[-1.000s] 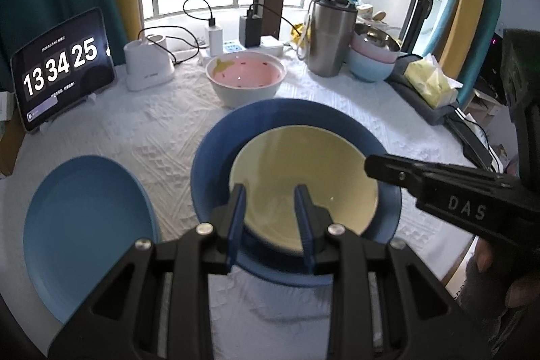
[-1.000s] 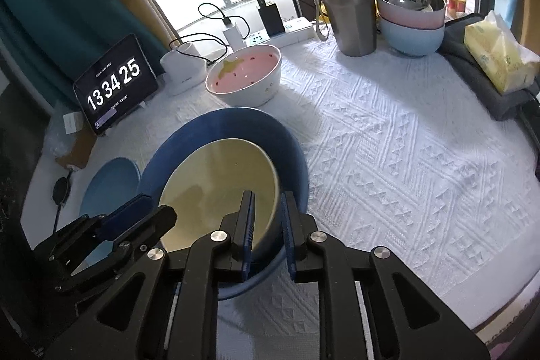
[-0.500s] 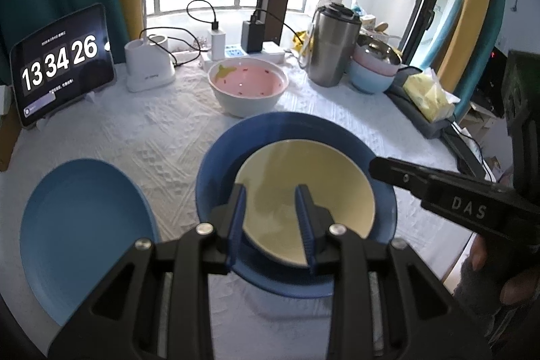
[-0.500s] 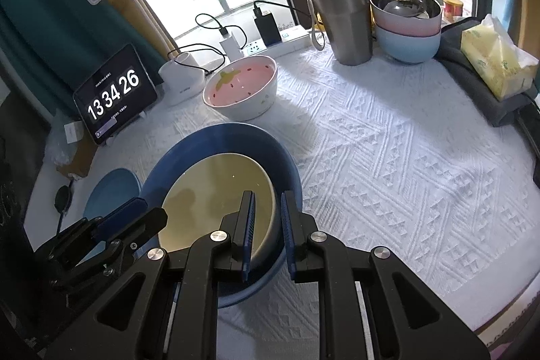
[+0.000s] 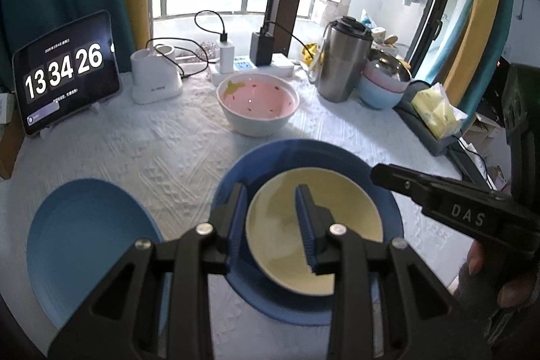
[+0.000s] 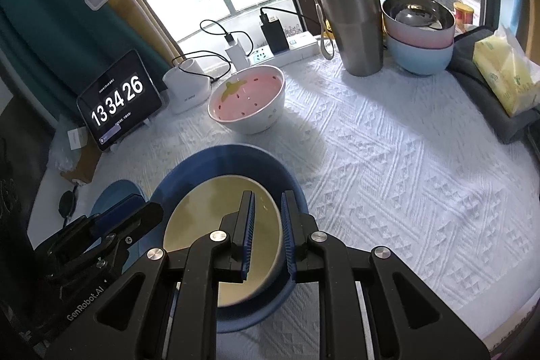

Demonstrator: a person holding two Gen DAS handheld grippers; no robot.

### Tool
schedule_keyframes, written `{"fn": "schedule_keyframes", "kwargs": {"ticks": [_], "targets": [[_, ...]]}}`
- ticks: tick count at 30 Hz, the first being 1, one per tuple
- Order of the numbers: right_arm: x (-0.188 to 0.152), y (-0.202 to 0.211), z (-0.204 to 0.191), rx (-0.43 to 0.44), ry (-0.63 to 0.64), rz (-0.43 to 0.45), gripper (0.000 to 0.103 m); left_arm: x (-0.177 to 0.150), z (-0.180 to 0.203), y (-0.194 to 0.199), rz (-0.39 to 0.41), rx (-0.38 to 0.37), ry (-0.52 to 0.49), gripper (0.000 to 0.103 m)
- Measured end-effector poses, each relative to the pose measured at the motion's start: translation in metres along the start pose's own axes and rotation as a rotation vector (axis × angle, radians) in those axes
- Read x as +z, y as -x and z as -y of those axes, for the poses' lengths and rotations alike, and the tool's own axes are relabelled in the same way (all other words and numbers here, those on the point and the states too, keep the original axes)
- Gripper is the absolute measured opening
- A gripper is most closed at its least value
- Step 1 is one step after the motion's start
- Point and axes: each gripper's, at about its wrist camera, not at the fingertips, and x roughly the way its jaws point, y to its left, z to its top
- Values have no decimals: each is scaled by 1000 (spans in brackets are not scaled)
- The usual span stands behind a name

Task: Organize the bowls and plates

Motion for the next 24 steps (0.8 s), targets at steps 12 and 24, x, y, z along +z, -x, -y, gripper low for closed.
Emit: {"fn": "schedule_keyframes", "kwargs": {"ticks": [12, 24], "targets": [[24, -10, 6, 5, 14, 8, 18, 25, -7, -10, 18, 19, 0, 32], [46, -29, 10, 7, 31, 1, 18, 45, -22, -28, 24, 44, 12, 32]]}}
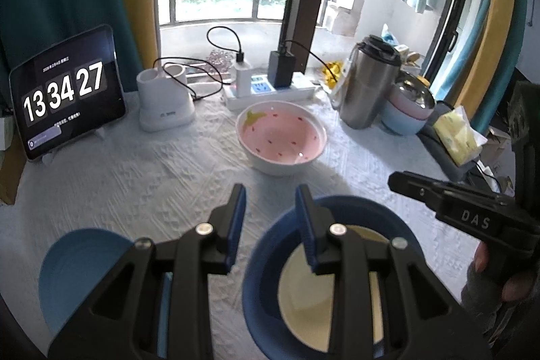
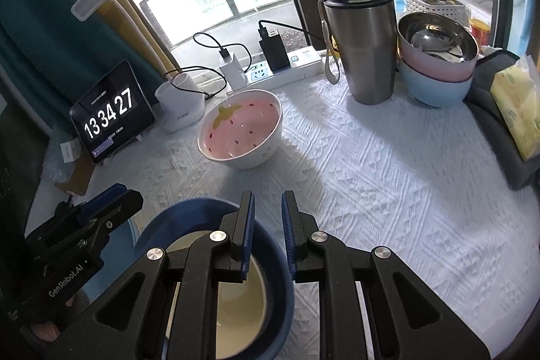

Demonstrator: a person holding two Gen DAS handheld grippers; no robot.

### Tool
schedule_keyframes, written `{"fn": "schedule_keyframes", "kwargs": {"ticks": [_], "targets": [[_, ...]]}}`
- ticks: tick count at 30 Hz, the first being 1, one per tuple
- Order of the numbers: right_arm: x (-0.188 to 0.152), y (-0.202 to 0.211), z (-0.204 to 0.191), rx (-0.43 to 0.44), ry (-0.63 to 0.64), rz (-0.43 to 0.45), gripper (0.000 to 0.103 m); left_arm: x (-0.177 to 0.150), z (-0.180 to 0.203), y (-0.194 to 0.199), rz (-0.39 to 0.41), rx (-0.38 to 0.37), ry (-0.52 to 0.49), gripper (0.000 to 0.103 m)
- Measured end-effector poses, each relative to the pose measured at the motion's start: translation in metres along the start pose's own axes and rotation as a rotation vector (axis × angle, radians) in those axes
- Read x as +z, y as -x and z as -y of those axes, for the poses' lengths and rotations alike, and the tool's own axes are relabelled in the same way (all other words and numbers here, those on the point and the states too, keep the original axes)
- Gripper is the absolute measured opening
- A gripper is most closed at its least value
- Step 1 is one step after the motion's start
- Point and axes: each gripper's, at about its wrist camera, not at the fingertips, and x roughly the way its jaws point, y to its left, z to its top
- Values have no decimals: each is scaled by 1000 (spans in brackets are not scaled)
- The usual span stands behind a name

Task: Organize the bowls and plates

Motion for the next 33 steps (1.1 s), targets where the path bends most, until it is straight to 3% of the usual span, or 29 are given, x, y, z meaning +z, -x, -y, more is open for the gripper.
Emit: {"fn": "schedule_keyframes", "kwargs": {"ticks": [27, 33], "targets": [[51, -64, 3, -5, 47, -60, 18, 36, -29, -70, -77, 7, 16, 32], [64, -82, 8, 0, 37, -80, 26, 44, -36, -88, -123, -11, 33, 32]]}}
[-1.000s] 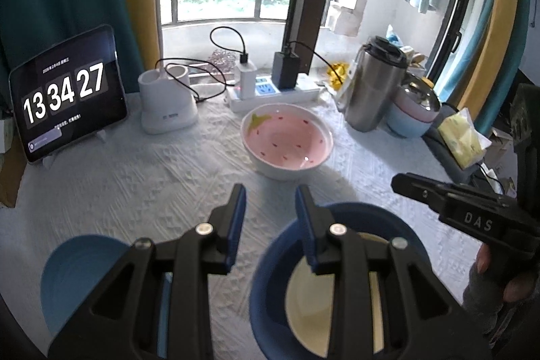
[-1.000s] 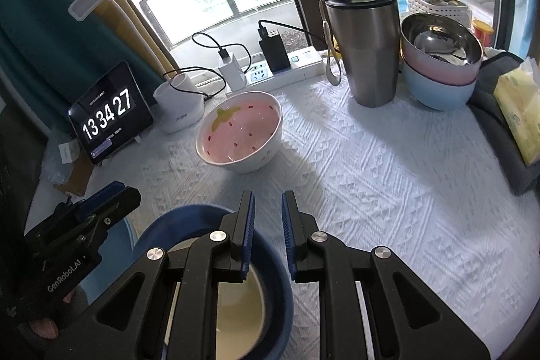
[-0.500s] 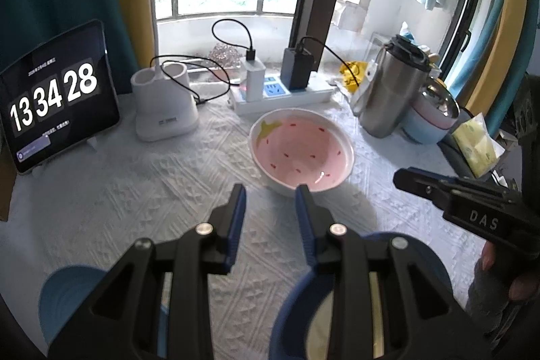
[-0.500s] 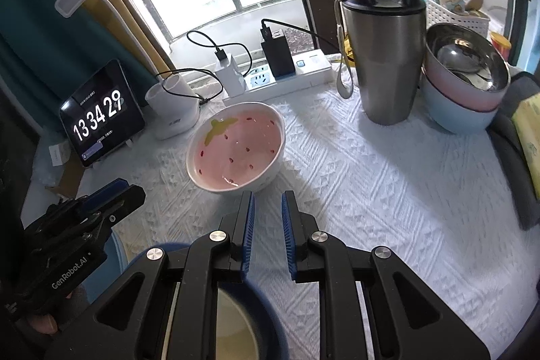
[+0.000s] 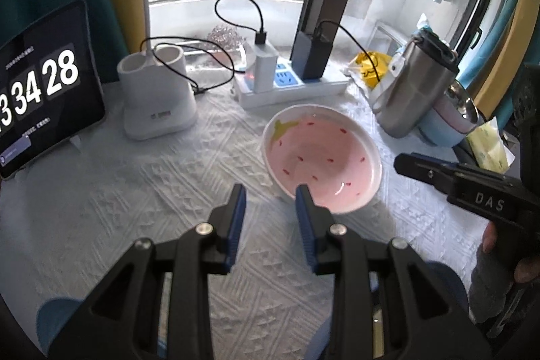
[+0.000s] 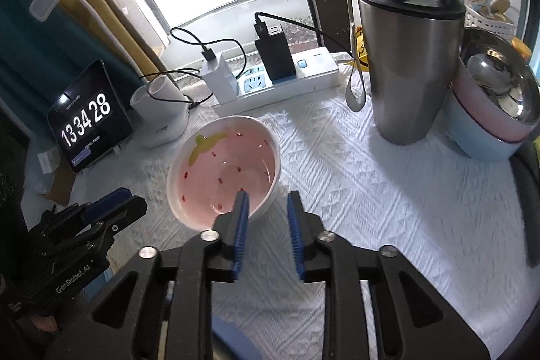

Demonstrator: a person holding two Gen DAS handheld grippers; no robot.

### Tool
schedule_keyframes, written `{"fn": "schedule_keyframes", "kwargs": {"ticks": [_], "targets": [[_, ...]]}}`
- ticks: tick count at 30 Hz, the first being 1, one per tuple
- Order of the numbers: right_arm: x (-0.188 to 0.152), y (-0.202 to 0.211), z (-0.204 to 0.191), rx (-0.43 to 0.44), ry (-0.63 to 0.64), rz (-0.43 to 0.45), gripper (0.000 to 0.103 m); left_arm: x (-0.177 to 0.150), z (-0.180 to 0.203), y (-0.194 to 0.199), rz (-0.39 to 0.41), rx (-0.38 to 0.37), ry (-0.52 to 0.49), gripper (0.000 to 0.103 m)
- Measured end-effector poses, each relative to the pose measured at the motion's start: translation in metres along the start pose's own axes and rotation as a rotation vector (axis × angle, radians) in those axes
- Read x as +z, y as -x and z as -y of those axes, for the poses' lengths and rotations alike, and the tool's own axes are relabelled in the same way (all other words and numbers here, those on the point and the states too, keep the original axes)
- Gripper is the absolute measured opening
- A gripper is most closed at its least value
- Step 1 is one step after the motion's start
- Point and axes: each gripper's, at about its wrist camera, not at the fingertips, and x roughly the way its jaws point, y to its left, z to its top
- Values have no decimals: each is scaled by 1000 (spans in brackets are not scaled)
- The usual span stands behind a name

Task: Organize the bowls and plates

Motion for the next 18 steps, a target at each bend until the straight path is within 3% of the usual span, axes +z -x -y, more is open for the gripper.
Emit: {"fn": "schedule_keyframes", "kwargs": {"ticks": [18], "targets": [[18, -52, 18, 114, -81, -197, 30, 15, -5, -45, -132, -59, 14, 38]]}}
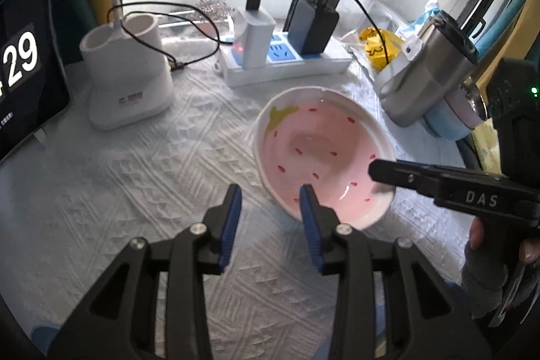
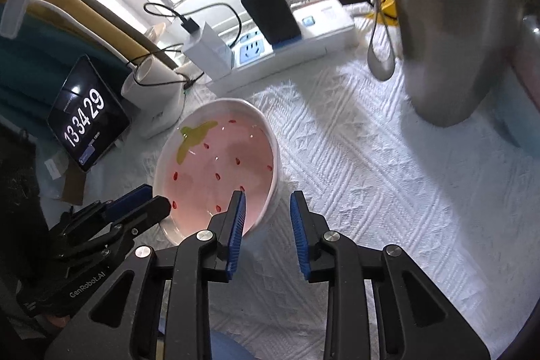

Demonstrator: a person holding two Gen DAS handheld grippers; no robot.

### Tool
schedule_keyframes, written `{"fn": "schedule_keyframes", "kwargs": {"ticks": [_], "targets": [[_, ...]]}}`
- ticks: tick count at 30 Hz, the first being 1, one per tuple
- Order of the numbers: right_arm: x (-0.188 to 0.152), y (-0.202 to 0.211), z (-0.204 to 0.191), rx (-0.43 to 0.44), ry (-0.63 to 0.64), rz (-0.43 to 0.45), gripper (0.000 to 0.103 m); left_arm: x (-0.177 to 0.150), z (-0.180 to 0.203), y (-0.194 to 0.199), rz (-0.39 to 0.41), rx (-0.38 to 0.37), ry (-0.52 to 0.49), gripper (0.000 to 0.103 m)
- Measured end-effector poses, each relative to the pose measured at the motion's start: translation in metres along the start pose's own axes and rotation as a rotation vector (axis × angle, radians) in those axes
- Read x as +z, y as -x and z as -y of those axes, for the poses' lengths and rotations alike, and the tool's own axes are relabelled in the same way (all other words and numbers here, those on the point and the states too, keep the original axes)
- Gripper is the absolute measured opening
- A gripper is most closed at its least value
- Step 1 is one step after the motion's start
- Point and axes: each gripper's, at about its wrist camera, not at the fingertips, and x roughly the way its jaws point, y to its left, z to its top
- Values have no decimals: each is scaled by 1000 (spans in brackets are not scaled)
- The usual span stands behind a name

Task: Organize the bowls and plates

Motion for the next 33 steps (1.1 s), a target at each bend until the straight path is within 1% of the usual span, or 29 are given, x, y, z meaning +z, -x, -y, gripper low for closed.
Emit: {"fn": "schedule_keyframes", "kwargs": {"ticks": [4, 9, 13, 16, 18, 20, 22, 27, 33], "targets": [[2, -10, -2, 5, 4, -63, 34, 3, 1, -7, -18, 2, -11, 40], [5, -16, -5, -7, 20, -95, 34, 6, 4, -18, -68, -15, -27, 43], [7, -20, -5, -4, 20, -111, 34, 8, -1, -27, -105, -53, -8, 43], [8, -23, -4, 39, 17, -117, 34, 9, -2, -37, -144, -91, -1, 43], [9, -25, -3, 52, 8, -120, 34, 10, -1, -37, -131, -99, -6, 43], [9, -24, -1, 65, 0, -108, 30, 10, 1, -33, -95, -100, -20, 42], [9, -22, 0, 52, 2, -98, 29, 10, 3, -31, -81, -92, -35, 39], [8, -19, -1, 52, 8, -80, 28, 10, 1, -32, -70, -93, -28, 33], [7, -11, -5, 21, 25, -42, 24, 8, 2, -22, -34, -86, -49, 32]]}}
